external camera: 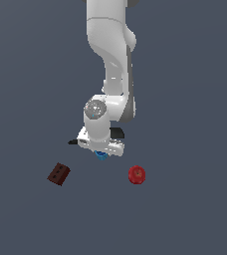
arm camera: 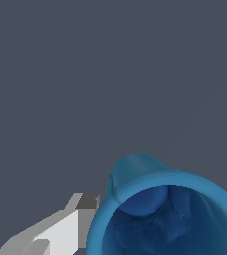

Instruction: Pick up a designated object from a clutter of objects.

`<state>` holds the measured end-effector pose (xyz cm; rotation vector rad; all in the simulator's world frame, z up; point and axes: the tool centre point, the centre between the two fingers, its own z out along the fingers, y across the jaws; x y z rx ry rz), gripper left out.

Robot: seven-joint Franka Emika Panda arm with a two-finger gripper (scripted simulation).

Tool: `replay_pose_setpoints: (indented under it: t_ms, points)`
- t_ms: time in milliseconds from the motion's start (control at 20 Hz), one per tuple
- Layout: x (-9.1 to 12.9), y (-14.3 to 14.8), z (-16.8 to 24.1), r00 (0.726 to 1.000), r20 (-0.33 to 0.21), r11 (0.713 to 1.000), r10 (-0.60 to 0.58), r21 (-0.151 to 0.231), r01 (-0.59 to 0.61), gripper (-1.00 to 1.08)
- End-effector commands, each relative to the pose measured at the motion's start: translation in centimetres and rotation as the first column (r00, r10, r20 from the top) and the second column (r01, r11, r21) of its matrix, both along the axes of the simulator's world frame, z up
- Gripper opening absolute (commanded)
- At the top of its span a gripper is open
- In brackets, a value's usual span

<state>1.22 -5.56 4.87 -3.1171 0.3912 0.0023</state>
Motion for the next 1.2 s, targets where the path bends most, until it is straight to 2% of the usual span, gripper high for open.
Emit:
replay_pose_setpoints:
  t_ms: [0, 450, 1150]
  points:
    - [0.1, 0.5, 0.9, 1.000, 0.002, 1.000, 0.001, 0.000, -0.001, -1.00]
    - [0.0, 4.1, 6.9, 1.000, 0.002, 1.000, 0.000, -0.001, 0.000, -1.00]
    - [0.2, 12.8, 21.6, 1.000, 0.002, 1.000, 0.000, -0.003, 0.000, -1.00]
